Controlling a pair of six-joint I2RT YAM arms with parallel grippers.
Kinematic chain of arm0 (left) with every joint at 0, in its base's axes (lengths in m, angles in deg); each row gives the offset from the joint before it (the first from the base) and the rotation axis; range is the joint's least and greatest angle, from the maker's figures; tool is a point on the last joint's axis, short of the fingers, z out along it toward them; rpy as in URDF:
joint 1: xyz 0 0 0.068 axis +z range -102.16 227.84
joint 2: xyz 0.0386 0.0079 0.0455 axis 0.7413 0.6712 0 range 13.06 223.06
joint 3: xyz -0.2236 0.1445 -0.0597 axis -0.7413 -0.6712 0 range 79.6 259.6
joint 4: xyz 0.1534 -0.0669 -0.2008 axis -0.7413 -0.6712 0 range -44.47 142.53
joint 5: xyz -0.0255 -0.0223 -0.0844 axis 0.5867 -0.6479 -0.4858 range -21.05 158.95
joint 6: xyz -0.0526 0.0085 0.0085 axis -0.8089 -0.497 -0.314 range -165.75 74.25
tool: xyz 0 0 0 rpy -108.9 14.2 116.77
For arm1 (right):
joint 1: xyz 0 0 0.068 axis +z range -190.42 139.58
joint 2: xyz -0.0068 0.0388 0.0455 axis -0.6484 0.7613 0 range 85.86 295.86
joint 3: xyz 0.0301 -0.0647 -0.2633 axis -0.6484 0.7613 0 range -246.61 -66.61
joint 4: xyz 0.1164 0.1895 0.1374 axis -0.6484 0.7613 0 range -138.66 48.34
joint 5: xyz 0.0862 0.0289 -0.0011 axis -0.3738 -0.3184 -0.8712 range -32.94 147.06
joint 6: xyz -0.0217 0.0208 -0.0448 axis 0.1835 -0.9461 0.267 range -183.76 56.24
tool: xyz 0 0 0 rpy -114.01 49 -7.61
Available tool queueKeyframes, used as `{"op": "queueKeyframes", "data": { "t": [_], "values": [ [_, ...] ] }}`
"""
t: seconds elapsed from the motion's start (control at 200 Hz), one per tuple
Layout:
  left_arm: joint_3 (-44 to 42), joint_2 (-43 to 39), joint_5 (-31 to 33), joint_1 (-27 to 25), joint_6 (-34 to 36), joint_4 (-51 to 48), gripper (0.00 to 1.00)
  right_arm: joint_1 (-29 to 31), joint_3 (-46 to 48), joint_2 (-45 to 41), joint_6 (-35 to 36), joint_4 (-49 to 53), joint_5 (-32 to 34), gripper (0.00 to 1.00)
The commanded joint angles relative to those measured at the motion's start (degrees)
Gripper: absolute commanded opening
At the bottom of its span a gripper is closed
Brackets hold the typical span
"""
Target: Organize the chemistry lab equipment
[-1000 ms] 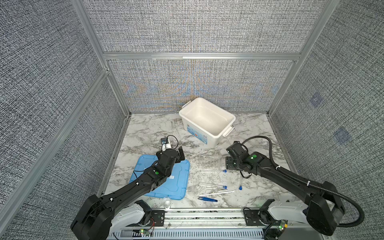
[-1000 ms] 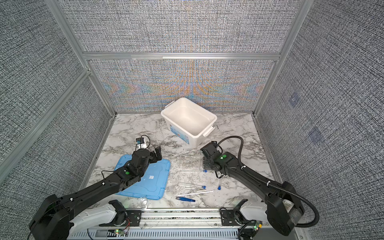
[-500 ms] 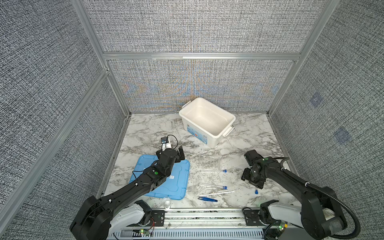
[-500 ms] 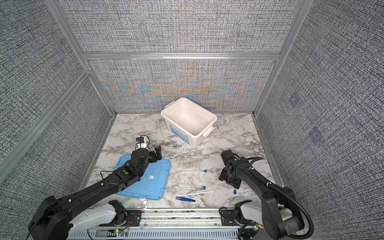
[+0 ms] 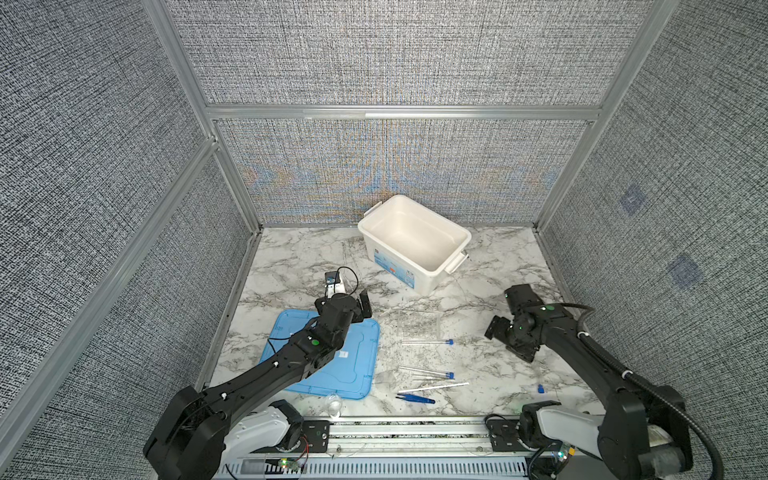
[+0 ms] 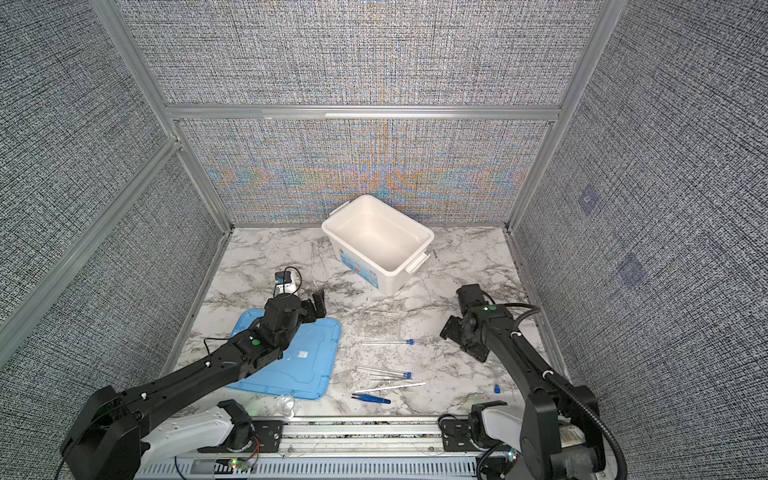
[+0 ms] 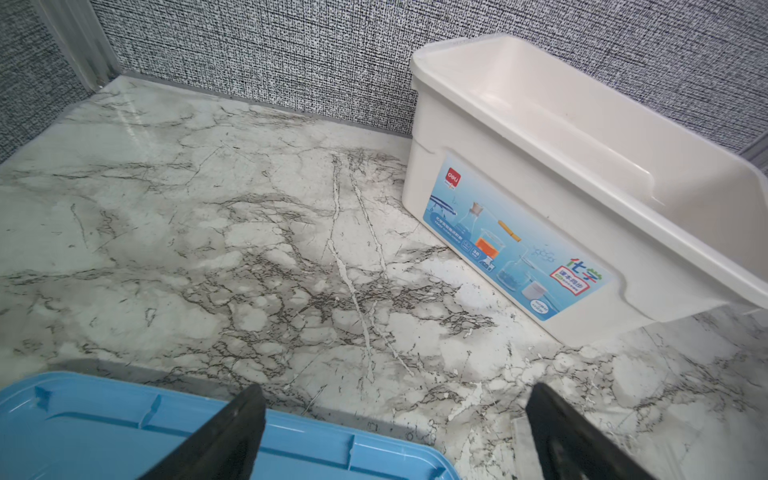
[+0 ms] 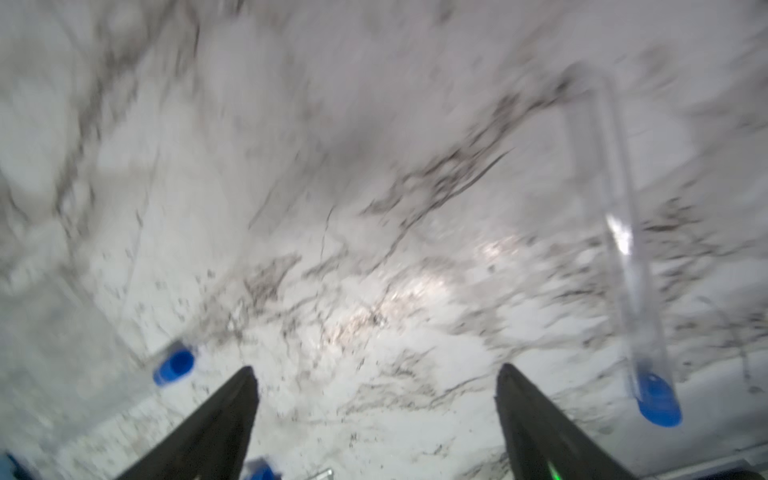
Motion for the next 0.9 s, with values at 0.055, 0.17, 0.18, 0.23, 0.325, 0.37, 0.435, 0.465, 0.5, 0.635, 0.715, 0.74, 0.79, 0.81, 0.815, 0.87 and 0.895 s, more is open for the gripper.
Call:
{"op": "queueKeyframes", "data": {
  "t": [0.055, 0.17, 0.18, 0.23, 0.325, 0.37, 0.435, 0.465, 0.5, 0.635, 0.715, 0.74, 0.79, 0.81, 0.815, 0.87, 0.895],
  "values": [
    [2.52, -0.63, -4.85, 0.08, 0.59, -2.44, 0.99, -11.65, 2.80, -3.88, -3.60, -6.50, 8.37, 0.99],
    [3.06, -2.17, -8.29, 0.08, -0.98, -4.50, 0.99, -18.19, 4.43, -4.32, -2.01, -10.78, 12.19, 0.99],
    [3.04, -2.30, -8.67, 0.08, -1.08, -4.57, 0.99, -19.04, 4.47, -4.24, -1.82, -10.95, 11.98, 0.99],
    [3.07, -2.61, -10.28, 0.04, -1.27, -4.72, 0.99, -22.67, 4.75, -3.68, -0.14, -12.42, 10.64, 0.99],
    [3.22, -2.05, -11.87, 0.08, -1.38, -5.01, 0.99, -29.85, 6.56, -2.10, 2.51, -15.21, 7.64, 0.99],
    [3.56, -1.43, -12.31, 0.08, -1.62, -5.01, 0.99, -33.27, 7.17, -1.03, 3.80, -16.00, 4.27, 0.99],
    [4.13, -0.38, -13.26, 0.08, -2.21, -5.27, 0.99, -36.09, 8.01, 0.00, 7.15, -17.49, 1.33, 0.99],
    [4.26, -0.12, -13.84, 0.08, -2.43, -5.27, 0.99, -36.93, 8.59, 0.49, 8.63, -18.44, -0.01, 0.99],
    [4.26, 0.16, -14.21, 0.08, -2.78, -5.04, 0.99, -37.67, 9.22, 1.19, 9.63, -19.33, -1.34, 0.99],
    [3.53, 0.54, -14.25, 0.08, -3.25, -4.04, 0.99, -39.09, 9.79, 3.11, 10.49, -19.36, -6.64, 0.99],
    [3.51, 0.40, -13.85, 0.04, -3.25, -4.38, 0.99, -39.06, 9.97, 2.91, 10.93, -19.15, -8.32, 0.99],
    [3.43, 0.29, -13.70, 0.08, -3.33, -4.46, 0.99, -39.11, 10.02, 2.81, 11.15, -18.62, -8.78, 0.99],
    [3.23, 0.11, -13.23, 0.08, -3.43, -4.36, 0.99, -39.03, 10.10, 2.47, 11.62, -17.84, -9.70, 0.99],
    [3.11, 0.01, -13.05, 0.08, -3.43, -4.32, 0.99, -39.03, 10.23, 2.22, 11.85, -17.58, -10.19, 0.99],
    [3.10, 0.00, -13.06, -0.01, -3.43, -4.31, 0.99, -39.03, 10.30, 2.19, 11.87, -17.52, -10.32, 0.99],
    [2.90, -0.01, -12.58, 0.08, -3.34, -4.13, 0.99, -38.97, 11.13, 1.43, 12.45, -17.08, -12.29, 0.99],
    [2.92, 0.12, -12.43, 0.08, -3.21, -4.00, 0.99, -38.87, 11.53, 1.21, 12.51, -16.74, -12.98, 0.99]
  ]
}}
